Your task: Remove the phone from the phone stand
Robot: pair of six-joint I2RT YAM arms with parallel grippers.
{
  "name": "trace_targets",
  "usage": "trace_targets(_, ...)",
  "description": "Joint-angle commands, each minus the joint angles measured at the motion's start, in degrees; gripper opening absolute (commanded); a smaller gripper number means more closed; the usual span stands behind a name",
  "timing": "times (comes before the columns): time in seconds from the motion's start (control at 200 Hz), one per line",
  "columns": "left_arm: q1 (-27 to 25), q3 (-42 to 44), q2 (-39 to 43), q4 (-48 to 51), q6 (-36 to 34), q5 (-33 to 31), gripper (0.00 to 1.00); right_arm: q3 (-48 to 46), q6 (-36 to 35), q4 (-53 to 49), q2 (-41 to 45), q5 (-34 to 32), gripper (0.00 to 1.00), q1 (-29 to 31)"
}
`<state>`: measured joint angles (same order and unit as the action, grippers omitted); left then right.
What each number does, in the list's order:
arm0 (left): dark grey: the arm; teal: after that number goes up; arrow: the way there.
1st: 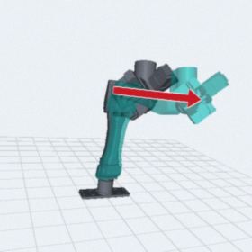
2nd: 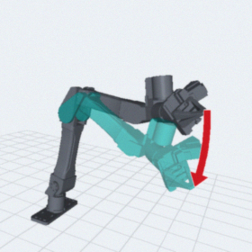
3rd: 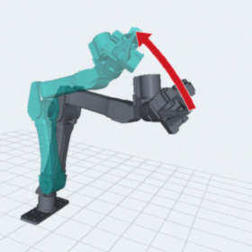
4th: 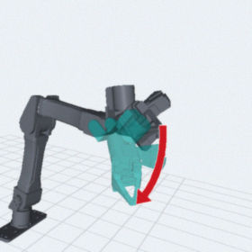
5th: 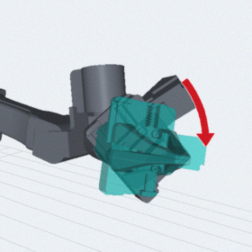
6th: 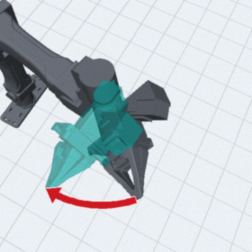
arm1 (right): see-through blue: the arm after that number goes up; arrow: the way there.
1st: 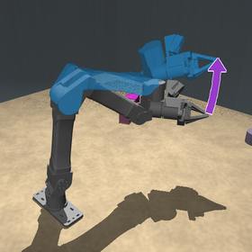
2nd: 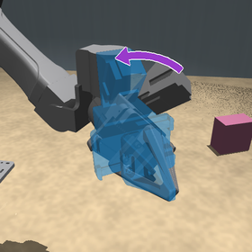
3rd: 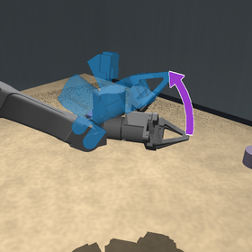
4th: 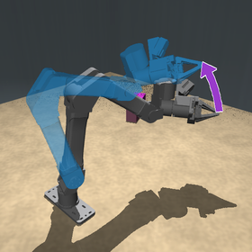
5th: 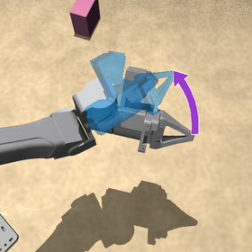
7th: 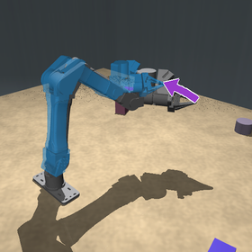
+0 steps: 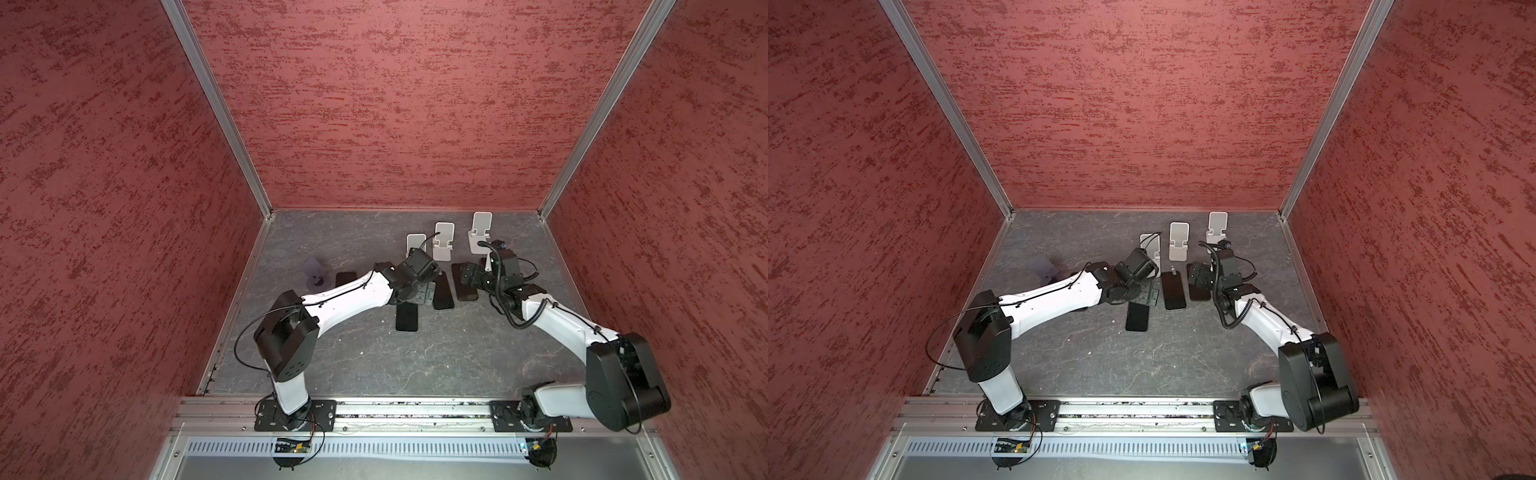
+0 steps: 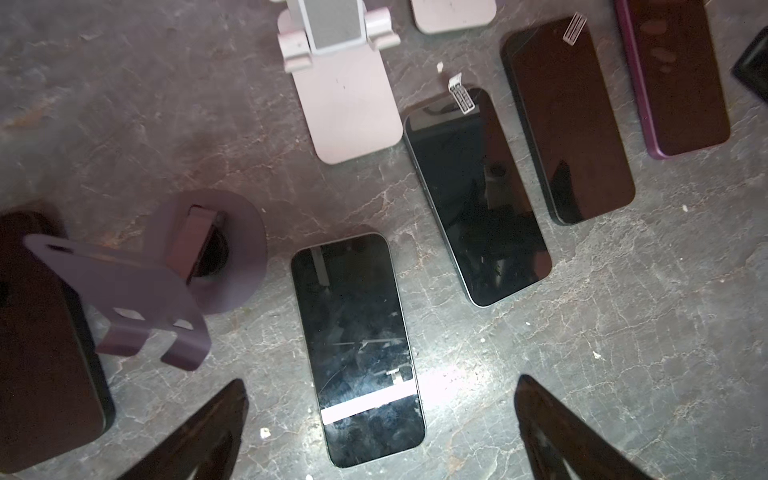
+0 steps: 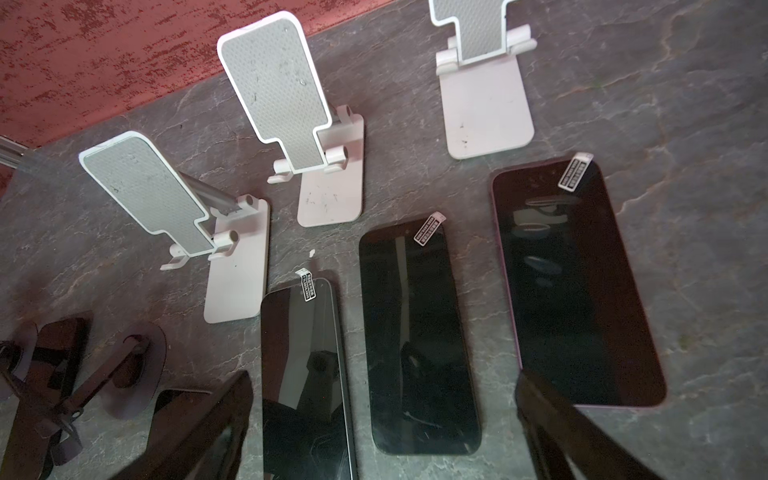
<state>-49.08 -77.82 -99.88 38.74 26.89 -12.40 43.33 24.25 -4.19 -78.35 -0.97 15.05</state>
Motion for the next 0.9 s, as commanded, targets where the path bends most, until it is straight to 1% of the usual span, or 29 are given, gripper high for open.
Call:
trace_targets(0.0,1.11,2.9,3.43,-5.53,-2.9,-1.32,1.0,2.37,0.89,-0.5,-0.47,1.58,0.99,-0.43)
trace_targets(0.18,2.38,10.92,8.1,-14.41,-6.38,-0.56,1.0,3.3,0.8,-1.18,-0.93,1.84,0.99,-0.33)
trace_targets(0.321,4.66,16.3,10.62,-20.86,-8.26,0.88,1.0,3.83,0.89,-1.87,-1.11,2.17,0.99,-0.4)
trace_targets(0.446,6.98,19.47,12.0,-24.43,-9.63,1.49,1.0,3.78,0.95,-2.3,-1.02,2.14,0.99,-0.36)
trace_targets(0.706,12.78,23.12,14.24,-27.26,-12.66,3.62,1.0,4.1,0.89,-3.81,-0.93,1.26,0.99,-0.34)
trace_targets(0.892,15.6,24.16,13.27,-28.73,-14.6,5.14,1.0,4.4,0.89,-4.6,-1.19,1.34,0.99,-0.3)
